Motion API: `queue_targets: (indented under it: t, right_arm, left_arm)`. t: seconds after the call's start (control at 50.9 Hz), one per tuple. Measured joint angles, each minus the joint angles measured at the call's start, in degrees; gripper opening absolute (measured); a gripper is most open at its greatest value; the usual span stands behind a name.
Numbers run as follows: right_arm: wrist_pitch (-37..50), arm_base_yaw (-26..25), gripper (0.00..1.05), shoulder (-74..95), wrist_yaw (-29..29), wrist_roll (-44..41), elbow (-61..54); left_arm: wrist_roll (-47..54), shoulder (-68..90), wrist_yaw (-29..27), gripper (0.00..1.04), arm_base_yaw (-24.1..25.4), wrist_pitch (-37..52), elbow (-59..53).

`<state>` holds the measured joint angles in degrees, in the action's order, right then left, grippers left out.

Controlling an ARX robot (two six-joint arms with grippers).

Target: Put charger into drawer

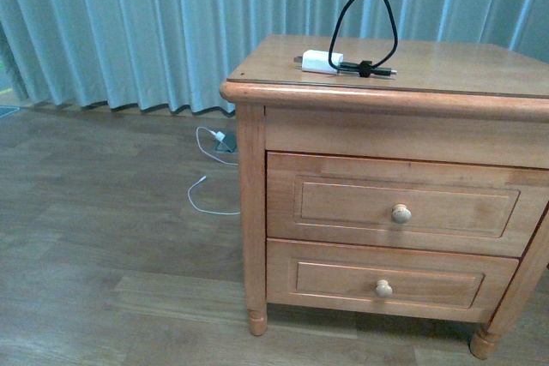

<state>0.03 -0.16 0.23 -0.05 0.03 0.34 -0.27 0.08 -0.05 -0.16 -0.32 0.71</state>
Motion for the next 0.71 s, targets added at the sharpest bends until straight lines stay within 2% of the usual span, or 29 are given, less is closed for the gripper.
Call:
queue_targets:
  t: [0.118,0.708]
  right_arm:
    - [0.00,0.00,0.98,0.00,0.00,0.02,0.00]
    - [-0.46,0.00,0.97,0.24,-0.15,0.07,0.07]
  left_arm:
    - [0.00,0.00,0.00,0.99,0.00,0.00,0.00]
    - [0.00,0.00,0.00,0.99,0.00,0.00,0.00]
